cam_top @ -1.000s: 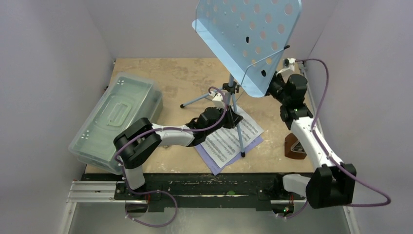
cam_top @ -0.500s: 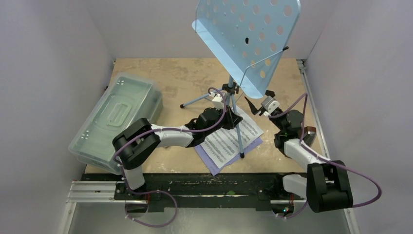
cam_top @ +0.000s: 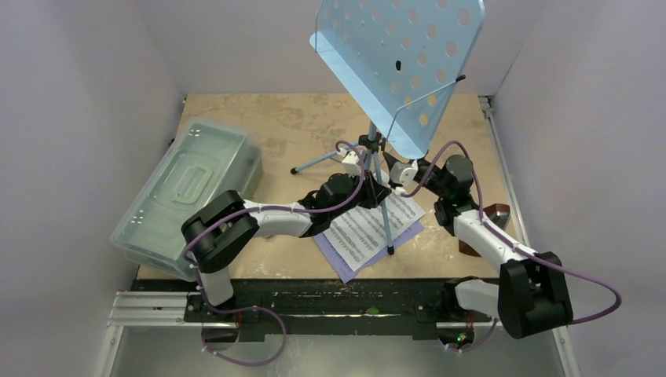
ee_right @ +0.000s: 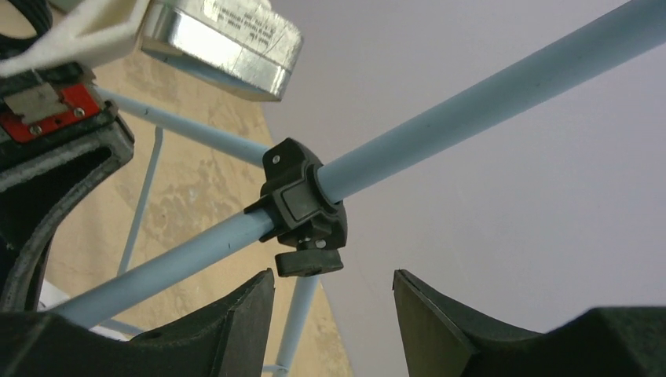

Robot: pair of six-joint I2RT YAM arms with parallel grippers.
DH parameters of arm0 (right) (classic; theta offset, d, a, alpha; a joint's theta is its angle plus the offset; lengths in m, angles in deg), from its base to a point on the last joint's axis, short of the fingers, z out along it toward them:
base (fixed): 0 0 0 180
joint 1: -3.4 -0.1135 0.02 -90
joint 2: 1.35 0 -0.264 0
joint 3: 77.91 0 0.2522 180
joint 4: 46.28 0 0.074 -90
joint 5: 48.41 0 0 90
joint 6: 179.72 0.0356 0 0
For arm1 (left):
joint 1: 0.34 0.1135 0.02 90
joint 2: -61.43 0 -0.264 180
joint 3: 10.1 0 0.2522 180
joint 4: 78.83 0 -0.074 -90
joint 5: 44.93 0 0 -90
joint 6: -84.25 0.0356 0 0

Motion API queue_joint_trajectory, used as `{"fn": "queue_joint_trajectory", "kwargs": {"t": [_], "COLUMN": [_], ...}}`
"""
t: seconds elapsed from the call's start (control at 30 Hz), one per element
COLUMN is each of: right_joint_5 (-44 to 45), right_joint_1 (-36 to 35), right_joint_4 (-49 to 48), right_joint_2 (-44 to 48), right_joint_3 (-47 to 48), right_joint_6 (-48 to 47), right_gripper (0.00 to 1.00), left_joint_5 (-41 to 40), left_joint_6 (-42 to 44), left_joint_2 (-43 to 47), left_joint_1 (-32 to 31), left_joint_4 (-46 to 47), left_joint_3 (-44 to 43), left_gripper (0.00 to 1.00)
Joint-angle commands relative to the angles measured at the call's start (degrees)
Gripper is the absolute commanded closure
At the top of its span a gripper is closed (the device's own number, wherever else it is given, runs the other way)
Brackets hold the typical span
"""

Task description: Set up the instrument practice props

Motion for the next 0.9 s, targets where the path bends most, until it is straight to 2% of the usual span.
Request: {"fn": "queue_joint_trajectory", "kwargs": {"t": [0.0, 0.13, 0.37, 0.43, 0.47, 0.53, 0.57, 0.67, 0.73, 0.87], "right_joint_5": [2.0, 4.3, 9.9, 10.9, 11.1, 12.8, 13.6, 15.0, 15.2, 13.6], "right_joint_1": [-1.1, -2.9, -5.7, -5.9, -5.9, -6.0, -6.0, -6.0, -6.0, -6.0], "right_joint_4": [6.9, 4.9, -1.9, -2.1, -1.6, -2.0, -3.6, -4.3, -0.6, 8.2], "right_joint_2": [-0.8, -2.1, -4.3, -5.2, -5.8, -7.0, -7.3, -7.9, -7.9, -6.2], "right_joint_3": [3.4, 3.2, 2.2, 2.8, 3.3, 3.7, 3.4, 3.2, 4.2, 5.5], "right_joint_6": [-7.7, -8.7, -9.7, -10.0, -10.2, -10.9, -10.6, -10.4, -10.2, -5.9], "right_gripper": [0.39, 0.38, 0.44, 0.49, 0.58, 0.87, 0.91, 0.91, 0.99, 1.00], "left_joint_5": [3.3, 3.6, 3.9, 3.9, 3.9, 3.9, 3.9, 3.9, 3.9, 3.8], "left_joint_6": [1.1, 1.1, 1.1, 1.2, 1.1, 1.2, 1.3, 1.3, 1.3, 1.4], "left_joint_2": [1.4, 1.0, 0.6, 0.5, 0.5, 0.5, 0.5, 0.6, 0.5, 0.9], "left_joint_1": [-0.9, -0.9, -0.9, -0.9, -0.9, -0.9, -0.9, -0.9, -0.9, -0.9], "left_joint_4": [0.5, 0.4, 0.2, 0.0, 0.0, -0.1, -0.2, -0.5, -0.3, -0.2], "left_joint_3": [0.4, 0.0, -0.5, -0.7, -0.8, -0.7, -0.7, -0.5, -0.2, 0.3], "left_gripper": [0.99, 0.99, 0.99, 0.99, 0.99, 1.00, 0.99, 0.99, 1.00, 1.00]}}
